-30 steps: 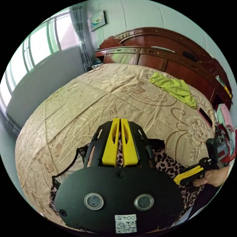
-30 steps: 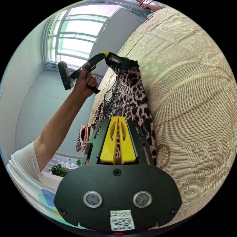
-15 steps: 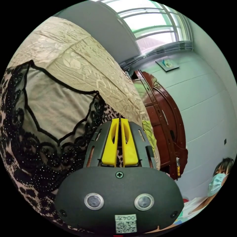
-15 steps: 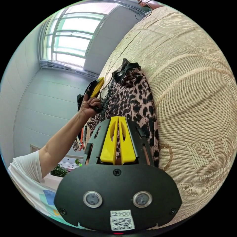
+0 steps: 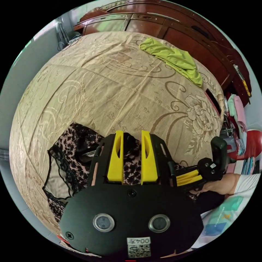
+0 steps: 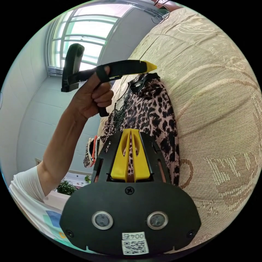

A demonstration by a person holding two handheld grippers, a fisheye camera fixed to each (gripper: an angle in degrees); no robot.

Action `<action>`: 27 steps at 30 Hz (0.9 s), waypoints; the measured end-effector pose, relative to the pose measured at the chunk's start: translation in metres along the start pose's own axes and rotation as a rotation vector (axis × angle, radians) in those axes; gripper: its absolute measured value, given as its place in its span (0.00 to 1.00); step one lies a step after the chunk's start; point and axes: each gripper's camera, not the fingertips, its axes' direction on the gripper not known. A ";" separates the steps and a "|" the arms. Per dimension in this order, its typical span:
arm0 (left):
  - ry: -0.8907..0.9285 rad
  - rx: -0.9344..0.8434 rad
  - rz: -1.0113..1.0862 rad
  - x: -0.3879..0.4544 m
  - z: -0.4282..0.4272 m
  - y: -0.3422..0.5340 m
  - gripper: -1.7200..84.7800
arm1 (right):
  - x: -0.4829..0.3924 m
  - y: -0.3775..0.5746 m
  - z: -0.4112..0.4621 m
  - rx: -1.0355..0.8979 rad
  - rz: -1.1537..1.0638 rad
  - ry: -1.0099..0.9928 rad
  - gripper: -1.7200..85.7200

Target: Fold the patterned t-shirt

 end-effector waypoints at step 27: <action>0.134 -0.122 -0.169 0.006 0.005 0.018 0.08 | -0.010 0.004 -0.032 0.030 -0.012 -0.014 0.01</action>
